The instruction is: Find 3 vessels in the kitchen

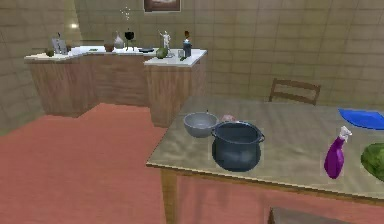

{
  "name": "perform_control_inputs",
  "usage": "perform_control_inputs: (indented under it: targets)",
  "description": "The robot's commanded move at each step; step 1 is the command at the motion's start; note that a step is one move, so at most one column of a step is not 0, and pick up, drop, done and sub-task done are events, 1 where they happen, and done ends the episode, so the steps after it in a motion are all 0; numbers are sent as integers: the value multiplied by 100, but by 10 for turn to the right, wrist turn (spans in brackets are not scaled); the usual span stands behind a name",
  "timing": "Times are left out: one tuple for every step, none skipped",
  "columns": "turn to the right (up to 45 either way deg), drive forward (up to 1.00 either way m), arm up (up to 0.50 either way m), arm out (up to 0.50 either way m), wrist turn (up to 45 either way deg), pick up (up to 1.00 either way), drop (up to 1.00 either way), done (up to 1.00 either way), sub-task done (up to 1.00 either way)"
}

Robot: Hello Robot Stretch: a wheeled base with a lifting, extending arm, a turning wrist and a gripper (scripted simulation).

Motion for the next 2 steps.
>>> perform_control_inputs:
  targets:
    - [120, 0, 0, 0, 0, 0, 0, 0, 0]
    - [0, 0, 0, 0, 0, 0, 0, 0, 100]
